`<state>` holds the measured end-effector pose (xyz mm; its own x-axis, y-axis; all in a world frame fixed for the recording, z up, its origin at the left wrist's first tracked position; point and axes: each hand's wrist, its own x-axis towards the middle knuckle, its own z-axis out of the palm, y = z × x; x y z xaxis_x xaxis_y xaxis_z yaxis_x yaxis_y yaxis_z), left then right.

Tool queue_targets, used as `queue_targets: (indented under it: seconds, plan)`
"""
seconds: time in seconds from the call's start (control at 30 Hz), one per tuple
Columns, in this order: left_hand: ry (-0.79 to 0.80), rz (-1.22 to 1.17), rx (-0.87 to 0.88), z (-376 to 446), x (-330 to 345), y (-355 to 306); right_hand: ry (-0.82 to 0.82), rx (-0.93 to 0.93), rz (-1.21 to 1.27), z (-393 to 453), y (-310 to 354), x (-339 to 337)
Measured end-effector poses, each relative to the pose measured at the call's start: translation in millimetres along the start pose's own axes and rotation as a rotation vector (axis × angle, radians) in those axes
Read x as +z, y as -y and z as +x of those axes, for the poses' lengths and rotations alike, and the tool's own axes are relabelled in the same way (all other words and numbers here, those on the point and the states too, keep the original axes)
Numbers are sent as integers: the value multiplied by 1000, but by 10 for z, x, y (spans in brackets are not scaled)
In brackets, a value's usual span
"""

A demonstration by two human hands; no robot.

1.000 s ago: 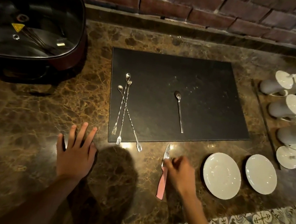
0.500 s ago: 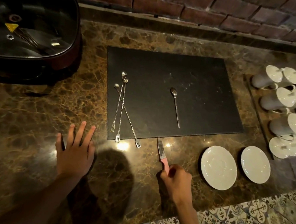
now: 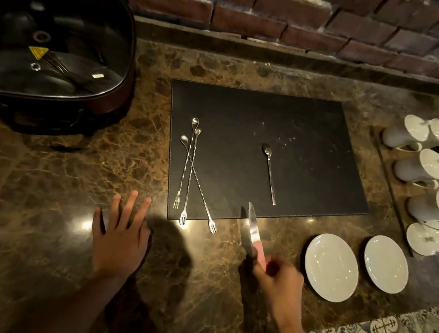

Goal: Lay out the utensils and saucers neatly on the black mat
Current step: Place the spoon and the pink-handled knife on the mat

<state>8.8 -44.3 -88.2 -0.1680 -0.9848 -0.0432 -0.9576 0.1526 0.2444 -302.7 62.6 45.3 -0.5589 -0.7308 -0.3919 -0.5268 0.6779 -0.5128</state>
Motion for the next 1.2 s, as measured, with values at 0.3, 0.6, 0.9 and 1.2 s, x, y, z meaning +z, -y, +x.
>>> queue_targets:
  seconds: [0.3, 0.6, 0.9, 1.2]
  plan:
    - [7, 36, 14, -6, -20, -1, -86, -104, 87, 1030, 644, 240]
    - [-11, 33, 1, 0, -35, -33, -120, -140, 16, 1556, 1005, 449]
    - [-77, 19, 3, 11, 28, -18, -94, -159, -12, 1617, 986, 533]
    - [-238, -93, 27, -97, -223, -592, -107, -111, 94, 1035, 189, 103]
